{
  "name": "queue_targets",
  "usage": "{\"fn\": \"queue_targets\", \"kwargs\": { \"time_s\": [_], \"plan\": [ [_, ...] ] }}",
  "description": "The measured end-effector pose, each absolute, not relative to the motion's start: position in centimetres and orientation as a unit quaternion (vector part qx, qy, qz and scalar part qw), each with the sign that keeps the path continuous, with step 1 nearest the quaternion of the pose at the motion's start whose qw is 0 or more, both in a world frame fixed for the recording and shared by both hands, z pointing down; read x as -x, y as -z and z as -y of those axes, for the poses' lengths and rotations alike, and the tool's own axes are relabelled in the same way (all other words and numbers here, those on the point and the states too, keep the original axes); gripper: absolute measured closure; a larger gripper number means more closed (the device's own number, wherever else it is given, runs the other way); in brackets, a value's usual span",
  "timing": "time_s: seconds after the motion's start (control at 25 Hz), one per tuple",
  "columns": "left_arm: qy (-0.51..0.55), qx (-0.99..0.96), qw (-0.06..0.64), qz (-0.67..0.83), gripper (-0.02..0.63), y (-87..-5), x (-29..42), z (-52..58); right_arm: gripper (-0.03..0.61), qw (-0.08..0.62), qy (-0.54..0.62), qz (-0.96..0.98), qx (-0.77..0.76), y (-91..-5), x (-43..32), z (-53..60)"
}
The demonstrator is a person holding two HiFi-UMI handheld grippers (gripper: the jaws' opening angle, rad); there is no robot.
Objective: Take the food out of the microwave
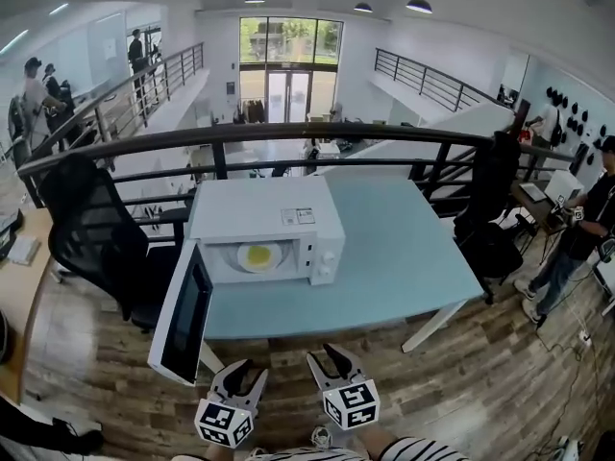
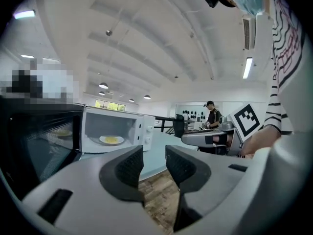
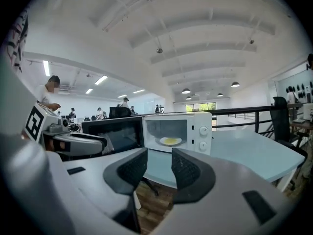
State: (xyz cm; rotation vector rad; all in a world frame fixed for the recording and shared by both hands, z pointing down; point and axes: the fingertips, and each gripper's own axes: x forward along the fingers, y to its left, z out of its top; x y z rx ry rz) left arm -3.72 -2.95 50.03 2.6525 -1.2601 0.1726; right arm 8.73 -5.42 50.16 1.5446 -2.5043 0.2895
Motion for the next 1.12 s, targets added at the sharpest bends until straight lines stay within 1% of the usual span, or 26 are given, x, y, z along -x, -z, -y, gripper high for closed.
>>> {"fn": "queue_targets", "kwargs": {
  "time_s": [0.24, 0.48, 0.88, 1.12],
  "plan": [
    [-0.052, -0.875, 0.104, 0.469, 0.494, -50.6, 0.9, 5.0, 0.431, 0.097, -0.093, 0.863, -0.487, -50.6, -11.9, 8.5],
    [-0.047, -0.851, 0.109, 0.511, 0.494, -51.3, -0.5, 5.7, 0.431, 0.099, -0.095, 0.879, -0.456, -50.8, -13.8, 10.1],
    [-0.052, -0.828, 0.121, 0.545, 0.494, -52.5, -0.5, 7.1, 0.431, 0.096, -0.101, 0.89, -0.435, -51.2, -14.3, 12.2],
    [-0.054, -0.827, 0.122, 0.546, 0.494, -53.3, 0.6, 10.4, 0.431, 0.095, -0.096, 0.889, -0.436, -51.4, -13.3, 15.1]
  ]
}}
